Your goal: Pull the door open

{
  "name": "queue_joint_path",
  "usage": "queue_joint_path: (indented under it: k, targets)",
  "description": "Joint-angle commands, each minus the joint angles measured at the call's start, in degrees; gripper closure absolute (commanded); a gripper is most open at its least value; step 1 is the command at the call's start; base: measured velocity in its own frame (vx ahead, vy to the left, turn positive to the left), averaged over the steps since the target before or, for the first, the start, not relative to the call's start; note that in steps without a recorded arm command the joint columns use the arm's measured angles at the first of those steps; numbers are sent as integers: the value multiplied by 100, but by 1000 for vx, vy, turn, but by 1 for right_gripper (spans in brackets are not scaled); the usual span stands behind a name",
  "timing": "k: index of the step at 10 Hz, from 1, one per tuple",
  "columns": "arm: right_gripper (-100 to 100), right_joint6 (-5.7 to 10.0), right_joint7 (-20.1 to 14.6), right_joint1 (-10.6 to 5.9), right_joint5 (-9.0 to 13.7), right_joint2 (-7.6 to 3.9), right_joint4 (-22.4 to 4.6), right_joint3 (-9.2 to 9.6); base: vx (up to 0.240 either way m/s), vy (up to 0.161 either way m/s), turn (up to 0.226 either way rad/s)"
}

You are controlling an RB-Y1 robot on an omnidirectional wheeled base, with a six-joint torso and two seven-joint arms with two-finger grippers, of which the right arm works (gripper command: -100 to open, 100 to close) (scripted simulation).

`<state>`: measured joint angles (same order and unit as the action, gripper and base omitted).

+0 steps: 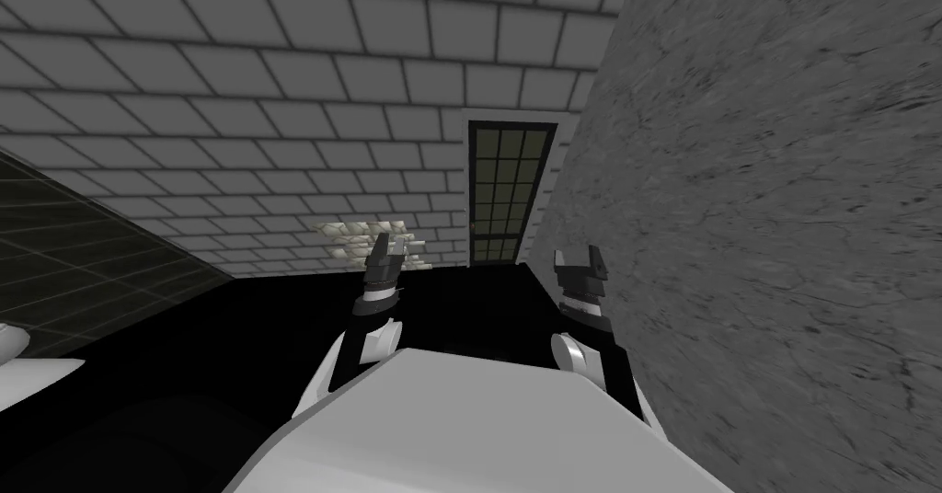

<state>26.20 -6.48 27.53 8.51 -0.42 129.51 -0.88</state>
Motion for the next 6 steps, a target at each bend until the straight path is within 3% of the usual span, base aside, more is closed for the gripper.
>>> queue_joint_path:
  k: [1,6]
  targets:
    - [-100,100,-174,-39,118,-74,-223,4,112,15,129]
    - [-100,304,-624,-165,435,-215,-802,41,110,24,128]
